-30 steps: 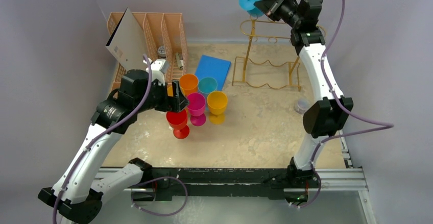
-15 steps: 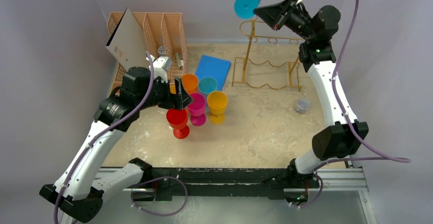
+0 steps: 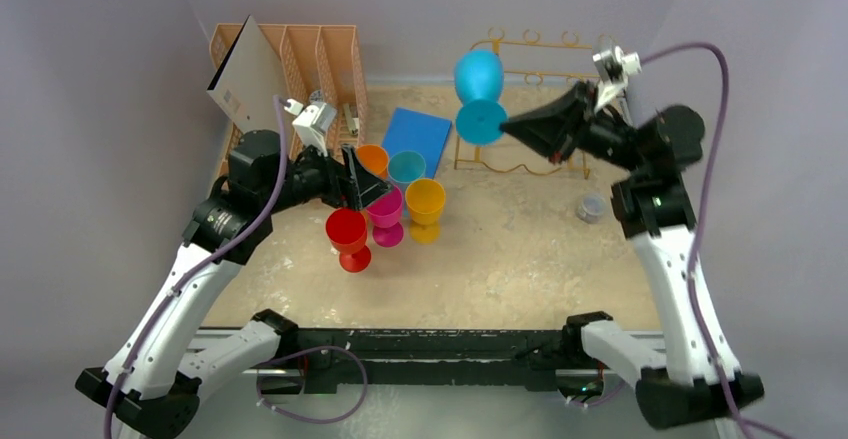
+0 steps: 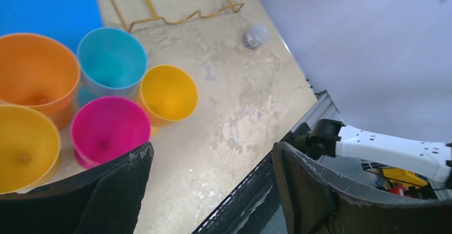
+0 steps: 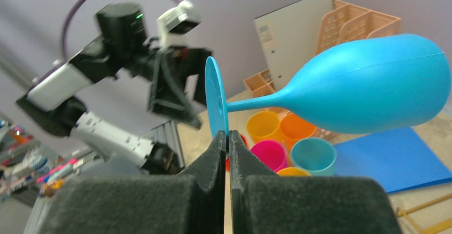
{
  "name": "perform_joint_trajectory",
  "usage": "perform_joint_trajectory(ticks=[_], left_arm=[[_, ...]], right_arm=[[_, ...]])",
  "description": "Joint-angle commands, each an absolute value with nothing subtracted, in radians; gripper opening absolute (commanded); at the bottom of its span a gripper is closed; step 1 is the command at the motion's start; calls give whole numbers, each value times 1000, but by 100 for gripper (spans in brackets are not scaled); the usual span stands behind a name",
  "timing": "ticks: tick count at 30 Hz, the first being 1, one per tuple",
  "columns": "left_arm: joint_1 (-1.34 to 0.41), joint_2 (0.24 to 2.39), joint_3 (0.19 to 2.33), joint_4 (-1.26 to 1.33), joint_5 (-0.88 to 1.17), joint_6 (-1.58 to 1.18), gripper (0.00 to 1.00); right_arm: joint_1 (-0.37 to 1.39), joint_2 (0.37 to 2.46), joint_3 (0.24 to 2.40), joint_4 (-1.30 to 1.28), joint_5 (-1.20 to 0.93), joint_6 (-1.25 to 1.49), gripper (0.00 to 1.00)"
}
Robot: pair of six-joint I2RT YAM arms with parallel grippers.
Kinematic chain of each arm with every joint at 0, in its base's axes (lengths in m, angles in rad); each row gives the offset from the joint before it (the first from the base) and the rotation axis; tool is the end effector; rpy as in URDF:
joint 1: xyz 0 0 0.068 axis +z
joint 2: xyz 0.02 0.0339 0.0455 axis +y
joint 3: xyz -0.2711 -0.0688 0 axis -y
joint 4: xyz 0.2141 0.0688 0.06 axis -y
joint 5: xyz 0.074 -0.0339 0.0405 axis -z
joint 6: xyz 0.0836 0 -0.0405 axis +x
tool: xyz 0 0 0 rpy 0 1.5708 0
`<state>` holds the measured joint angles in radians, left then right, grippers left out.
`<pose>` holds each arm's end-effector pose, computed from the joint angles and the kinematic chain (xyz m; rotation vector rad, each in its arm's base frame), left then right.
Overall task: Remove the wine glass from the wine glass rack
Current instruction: Place the wine glass at the center of the board.
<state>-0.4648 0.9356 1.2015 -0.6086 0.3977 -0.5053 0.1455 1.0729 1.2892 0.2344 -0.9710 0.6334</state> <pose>0.1573 -0.1151 0.3951 0.2441 2.0096 -1.0160 0.1838 0.0967 0.5090 -0.6266 1.2788 1.1916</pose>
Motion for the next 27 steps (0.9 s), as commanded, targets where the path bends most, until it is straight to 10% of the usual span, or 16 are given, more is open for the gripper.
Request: perform_joint_trajectory(ticks=[1, 27], left_arm=[[-458, 902, 1154, -425, 534, -580, 79], [-772, 1120, 1096, -43, 522, -654, 68]], right_arm=[[168, 880, 1235, -48, -972, 475, 0], [175, 773, 992, -207, -985, 571, 0]])
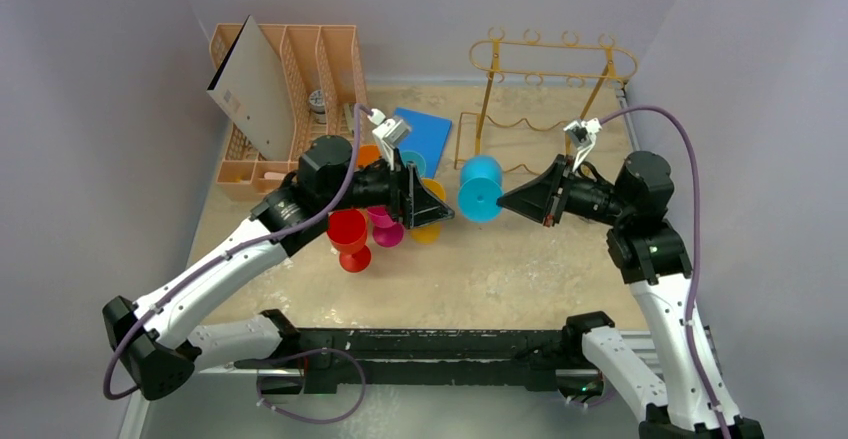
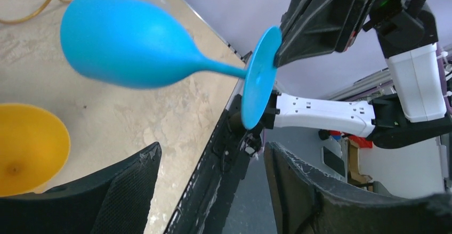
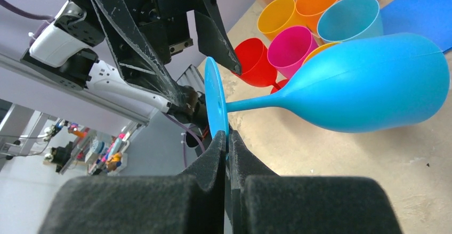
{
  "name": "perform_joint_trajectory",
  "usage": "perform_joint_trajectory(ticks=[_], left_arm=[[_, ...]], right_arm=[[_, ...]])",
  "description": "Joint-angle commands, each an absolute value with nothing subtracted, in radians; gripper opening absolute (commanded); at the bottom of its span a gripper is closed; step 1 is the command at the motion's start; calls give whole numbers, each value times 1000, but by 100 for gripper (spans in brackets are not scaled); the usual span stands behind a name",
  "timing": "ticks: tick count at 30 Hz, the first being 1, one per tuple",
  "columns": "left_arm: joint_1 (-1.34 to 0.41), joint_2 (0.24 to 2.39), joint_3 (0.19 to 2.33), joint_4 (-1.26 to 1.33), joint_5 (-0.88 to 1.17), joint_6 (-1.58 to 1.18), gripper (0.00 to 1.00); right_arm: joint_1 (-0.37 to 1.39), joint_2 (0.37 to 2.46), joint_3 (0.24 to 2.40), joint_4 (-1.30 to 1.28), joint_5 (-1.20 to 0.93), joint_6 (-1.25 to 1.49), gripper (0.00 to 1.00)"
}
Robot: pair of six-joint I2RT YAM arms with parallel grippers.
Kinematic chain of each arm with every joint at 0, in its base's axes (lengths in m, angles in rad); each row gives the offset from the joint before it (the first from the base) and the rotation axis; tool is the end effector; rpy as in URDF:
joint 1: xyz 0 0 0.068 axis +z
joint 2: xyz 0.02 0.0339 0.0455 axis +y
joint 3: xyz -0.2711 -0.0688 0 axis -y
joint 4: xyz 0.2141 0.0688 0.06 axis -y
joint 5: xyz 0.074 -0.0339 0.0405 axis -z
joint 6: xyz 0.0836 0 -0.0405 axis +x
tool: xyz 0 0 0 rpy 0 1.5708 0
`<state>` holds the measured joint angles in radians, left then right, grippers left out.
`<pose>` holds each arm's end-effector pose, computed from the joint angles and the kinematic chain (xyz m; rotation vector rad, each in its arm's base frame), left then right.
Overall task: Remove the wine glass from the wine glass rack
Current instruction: Place the wine glass at the center of the board.
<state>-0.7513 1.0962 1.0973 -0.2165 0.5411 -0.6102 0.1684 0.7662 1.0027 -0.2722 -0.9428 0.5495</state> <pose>0.1551 -0.2038 0.3837 0.5732 1.9197 -1.4119 0.1284 0.0905 0.4056 -0.4623 1.6932 1.2856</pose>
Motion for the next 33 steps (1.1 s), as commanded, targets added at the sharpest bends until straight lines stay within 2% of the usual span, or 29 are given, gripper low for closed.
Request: perform_joint_trajectory(ticks=[1, 6, 14, 17, 21, 23, 27, 33], left_arm=[[-782, 1136, 1099, -25, 523, -661, 68], [-816, 1189, 1108, 71, 561, -692, 58], [-822, 1216, 1126, 28, 589, -673, 36], [-824, 1231, 1131, 30, 621, -676, 24], [-828, 1238, 1132, 30, 649, -670, 0], [-828, 1237, 1132, 27, 658, -661, 0], [-830, 1219, 1131, 21, 662, -629, 0], [-831, 1163, 1120, 2, 657, -526, 0]], right_arm=[[176, 774, 989, -203, -984, 572, 0], [179, 792, 985, -203, -984, 564, 0], [184, 799, 975, -178, -986, 567, 0], [184, 804, 970, -162, -988, 576, 0], [185, 810, 968, -143, -989, 585, 0], [185, 809, 970, -142, -988, 585, 1], [184, 815, 982, -156, -973, 587, 31], [184, 838, 1021, -148, -942, 608, 52]])
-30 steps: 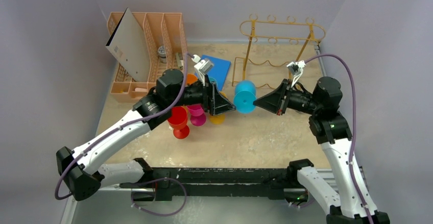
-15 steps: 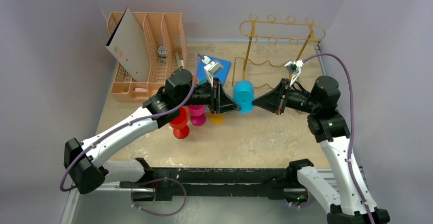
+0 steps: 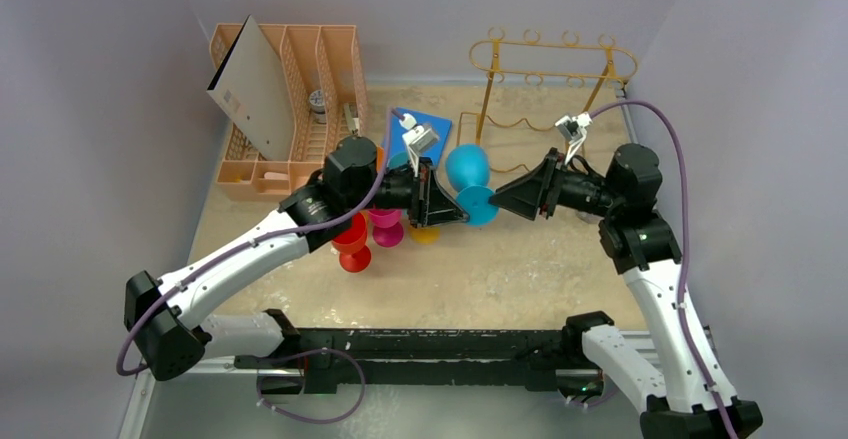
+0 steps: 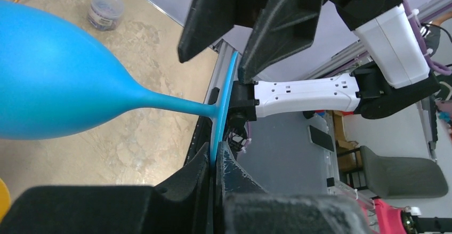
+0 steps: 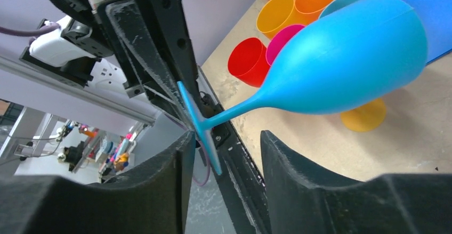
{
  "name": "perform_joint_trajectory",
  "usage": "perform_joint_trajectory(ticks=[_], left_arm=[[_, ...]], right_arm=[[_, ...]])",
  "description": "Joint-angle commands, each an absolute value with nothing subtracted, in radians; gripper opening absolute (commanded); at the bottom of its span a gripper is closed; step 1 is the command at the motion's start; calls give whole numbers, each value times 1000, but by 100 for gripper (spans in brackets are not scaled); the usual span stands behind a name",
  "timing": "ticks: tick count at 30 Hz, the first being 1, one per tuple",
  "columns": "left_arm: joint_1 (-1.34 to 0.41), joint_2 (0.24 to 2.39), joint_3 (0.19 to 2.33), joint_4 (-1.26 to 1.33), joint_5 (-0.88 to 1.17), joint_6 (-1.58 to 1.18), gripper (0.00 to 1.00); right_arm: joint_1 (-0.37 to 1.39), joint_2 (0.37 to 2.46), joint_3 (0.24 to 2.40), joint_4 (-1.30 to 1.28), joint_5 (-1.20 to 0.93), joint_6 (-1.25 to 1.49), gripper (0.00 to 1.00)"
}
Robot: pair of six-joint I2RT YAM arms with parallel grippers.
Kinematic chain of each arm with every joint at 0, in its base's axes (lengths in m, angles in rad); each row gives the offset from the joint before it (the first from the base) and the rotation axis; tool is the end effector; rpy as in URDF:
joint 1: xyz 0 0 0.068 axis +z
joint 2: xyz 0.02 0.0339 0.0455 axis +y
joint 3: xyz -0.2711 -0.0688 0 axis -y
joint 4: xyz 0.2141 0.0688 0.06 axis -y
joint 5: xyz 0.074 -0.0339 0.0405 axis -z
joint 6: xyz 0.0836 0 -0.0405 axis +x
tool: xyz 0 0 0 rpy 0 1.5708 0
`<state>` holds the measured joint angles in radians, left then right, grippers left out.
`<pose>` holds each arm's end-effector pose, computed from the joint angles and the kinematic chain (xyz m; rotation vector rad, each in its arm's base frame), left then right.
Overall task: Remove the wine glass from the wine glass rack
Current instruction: Place the wine glass at the center of the board.
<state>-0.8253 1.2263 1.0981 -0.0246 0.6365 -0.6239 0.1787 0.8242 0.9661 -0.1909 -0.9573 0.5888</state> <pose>0.1589 -0.2453 0.3793 0.7284 1.8444 -1.5557 0.1466 0.0959 0.3962 -0.4467 1.7217 1.3358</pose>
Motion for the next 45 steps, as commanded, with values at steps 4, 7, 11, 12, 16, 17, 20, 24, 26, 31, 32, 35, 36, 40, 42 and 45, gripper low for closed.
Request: perform_joint_trajectory(ticks=[4, 7, 11, 12, 16, 17, 20, 24, 26, 31, 32, 35, 36, 40, 42, 45], left_arm=[[-832, 1116, 1095, -44, 646, -451, 0], [-831, 1073, 1070, -76, 614, -390, 0], [-832, 1021, 1036, -114, 625, -290, 0], [-832, 1009, 1033, -144, 618, -264, 0], [-831, 964, 1020, -208, 613, -160, 0], [-831, 952, 1013, -218, 615, -136, 0], [-831, 898, 977, -227, 637, -51, 0], [-831, 830, 921, -227, 689, 80, 0], [-831, 808, 905, -227, 711, 111, 0], [-831, 805, 899, -255, 778, 152, 0], [-831, 810, 897, -258, 788, 158, 0], [-831, 815, 891, -251, 790, 170, 0], [-831, 817, 888, -249, 786, 175, 0], [-831, 813, 883, -252, 769, 194, 0], [-831, 812, 884, -261, 759, 210, 0], [-831, 817, 887, -281, 751, 233, 0]], right_arm=[[184, 859, 1059, -134, -908, 633, 59], [184, 888, 1094, -111, -884, 660, 62], [185, 943, 1122, -13, -889, 743, 63], [185, 961, 1125, 27, -892, 762, 63], [184, 1024, 1153, 66, -903, 798, 66], [185, 1042, 1163, 68, -915, 804, 66], [185, 1088, 1190, 70, -949, 811, 68], [186, 1129, 1213, 71, -975, 812, 70], [192, 1152, 1223, 78, -1001, 816, 70], [226, 1215, 1266, 92, -1078, 840, 68], [243, 1226, 1276, 95, -1095, 842, 68], [283, 1262, 1312, 76, -1153, 840, 65], [294, 1274, 1326, 61, -1175, 841, 63], [315, 1309, 1362, -33, -1248, 841, 54], [319, 1309, 1363, -63, -1269, 839, 50], [322, 1315, 1374, -132, -1303, 804, 44]])
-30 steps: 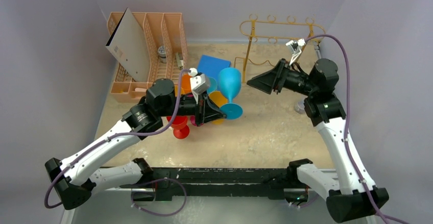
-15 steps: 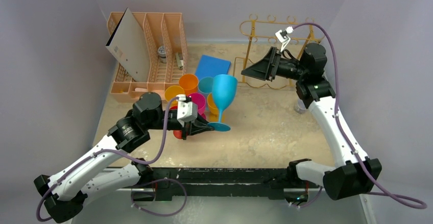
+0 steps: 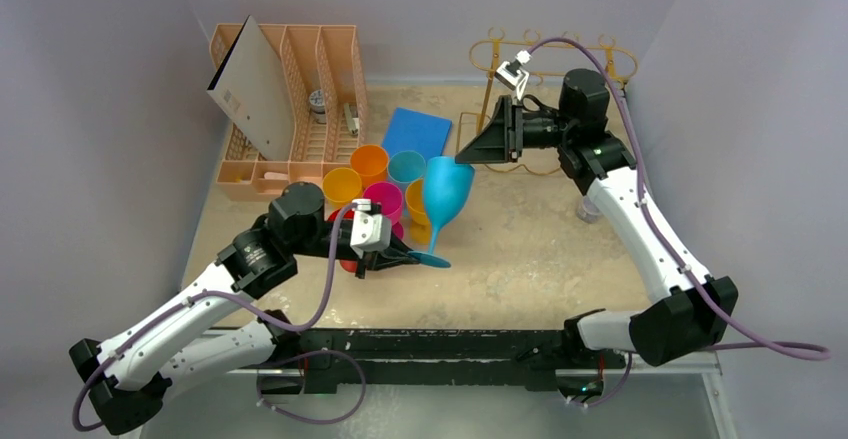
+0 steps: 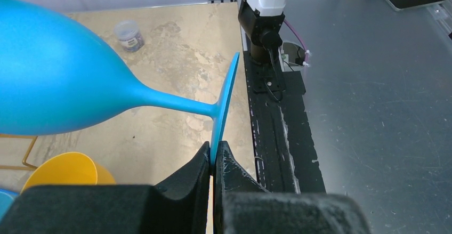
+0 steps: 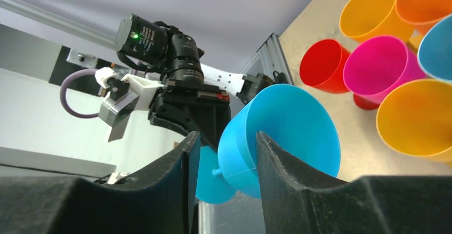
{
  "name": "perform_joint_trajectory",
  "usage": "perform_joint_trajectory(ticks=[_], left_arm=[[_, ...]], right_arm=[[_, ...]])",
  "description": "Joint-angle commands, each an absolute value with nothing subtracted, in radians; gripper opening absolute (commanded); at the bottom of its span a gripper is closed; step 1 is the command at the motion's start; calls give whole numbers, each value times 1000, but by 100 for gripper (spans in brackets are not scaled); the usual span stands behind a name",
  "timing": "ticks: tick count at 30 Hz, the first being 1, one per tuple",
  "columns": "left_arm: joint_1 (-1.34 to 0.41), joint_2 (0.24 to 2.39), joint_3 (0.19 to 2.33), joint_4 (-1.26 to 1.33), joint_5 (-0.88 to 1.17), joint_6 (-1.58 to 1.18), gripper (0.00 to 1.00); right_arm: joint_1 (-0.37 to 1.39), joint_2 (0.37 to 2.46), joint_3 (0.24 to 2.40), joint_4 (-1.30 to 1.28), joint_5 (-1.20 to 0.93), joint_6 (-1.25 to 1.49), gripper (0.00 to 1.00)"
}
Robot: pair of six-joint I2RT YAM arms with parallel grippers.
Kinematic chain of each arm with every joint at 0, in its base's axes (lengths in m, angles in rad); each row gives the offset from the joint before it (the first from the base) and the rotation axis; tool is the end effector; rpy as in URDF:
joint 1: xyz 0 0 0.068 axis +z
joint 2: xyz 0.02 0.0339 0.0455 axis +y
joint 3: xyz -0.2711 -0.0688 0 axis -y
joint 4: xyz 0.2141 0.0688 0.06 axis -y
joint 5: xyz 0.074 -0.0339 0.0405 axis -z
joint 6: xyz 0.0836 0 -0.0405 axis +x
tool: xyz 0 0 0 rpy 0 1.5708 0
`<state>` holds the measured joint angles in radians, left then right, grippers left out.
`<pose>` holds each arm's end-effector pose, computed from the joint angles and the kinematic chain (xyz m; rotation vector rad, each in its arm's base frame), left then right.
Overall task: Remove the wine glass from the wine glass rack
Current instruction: Place the wine glass at the center of the board.
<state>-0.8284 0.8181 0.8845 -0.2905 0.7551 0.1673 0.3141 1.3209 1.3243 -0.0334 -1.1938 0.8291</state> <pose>0.0766 -0.1683 0.3555 1.3545 1.3044 -1.1367 0.2343 0.1578 0.4338 -0.6140 1.8189 1.7574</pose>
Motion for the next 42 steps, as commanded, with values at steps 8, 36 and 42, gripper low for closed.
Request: perform_joint_trajectory(ticks=[8, 36, 42], left_arm=[[-831, 836, 905, -330, 716, 297, 0], [-831, 817, 918, -333, 642, 214, 51], [-831, 817, 962, -401, 617, 176, 75]], right_arm=[[332, 1328, 1384, -168, -1413, 788, 34], [350, 1283, 1364, -277, -1423, 682, 0], [351, 1255, 1391, -571, -1300, 408, 0]])
